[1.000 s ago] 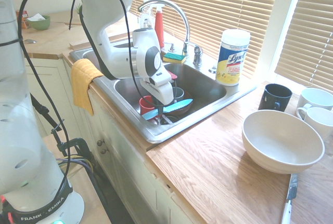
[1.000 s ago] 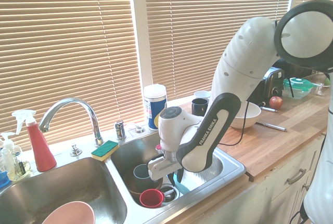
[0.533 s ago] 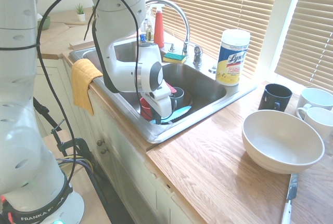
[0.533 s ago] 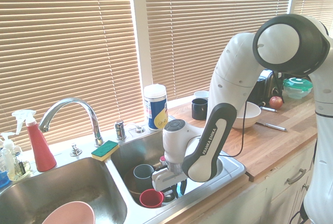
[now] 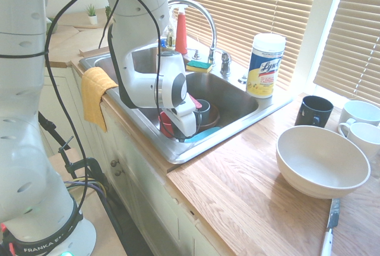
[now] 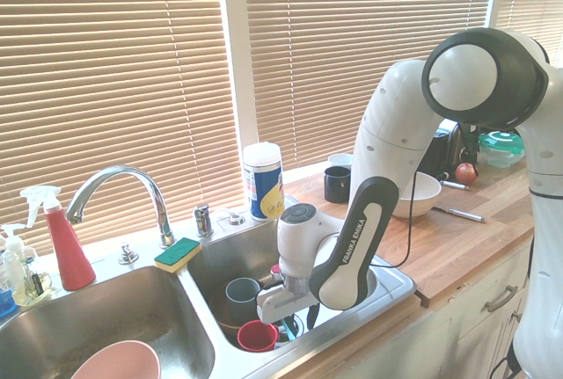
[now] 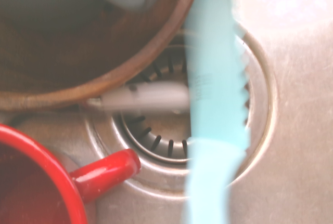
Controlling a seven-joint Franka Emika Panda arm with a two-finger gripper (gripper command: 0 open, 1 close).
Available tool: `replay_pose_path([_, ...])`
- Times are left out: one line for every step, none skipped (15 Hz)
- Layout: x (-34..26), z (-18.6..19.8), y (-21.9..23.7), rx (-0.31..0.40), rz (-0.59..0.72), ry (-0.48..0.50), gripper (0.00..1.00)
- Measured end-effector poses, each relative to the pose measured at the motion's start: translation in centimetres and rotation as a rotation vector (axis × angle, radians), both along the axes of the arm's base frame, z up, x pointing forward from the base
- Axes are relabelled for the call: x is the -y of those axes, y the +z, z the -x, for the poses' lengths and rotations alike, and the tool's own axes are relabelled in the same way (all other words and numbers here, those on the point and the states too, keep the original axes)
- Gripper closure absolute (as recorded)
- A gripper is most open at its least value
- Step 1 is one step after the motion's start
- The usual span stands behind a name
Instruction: Put the knife into the sink
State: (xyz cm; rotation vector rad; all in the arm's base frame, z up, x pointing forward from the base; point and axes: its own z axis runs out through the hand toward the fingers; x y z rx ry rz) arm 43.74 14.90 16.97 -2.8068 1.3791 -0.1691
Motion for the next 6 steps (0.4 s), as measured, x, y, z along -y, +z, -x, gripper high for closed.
replay_pose_path([-0.1, -0.1, 0.3, 0.006, -0.001, 0.000, 0.00])
replay_pose_path([-0.3, -0.2, 0.8, 0.015, -0.006, 0.004, 0.00])
replay_pose_path([-0.6, -0.4, 1.8, 0.023, -0.015, 0.002, 0.00])
replay_pose_path([-0.8, -0.5, 3.3, 0.033, -0.016, 0.015, 0.00])
replay_pose_path([-1.1, -0.7, 5.5, 0.049, -0.007, 0.020, 0.00])
replay_pose_path([-1.3, -1.0, 8.0, 0.070, 0.000, 0.021, 0.00])
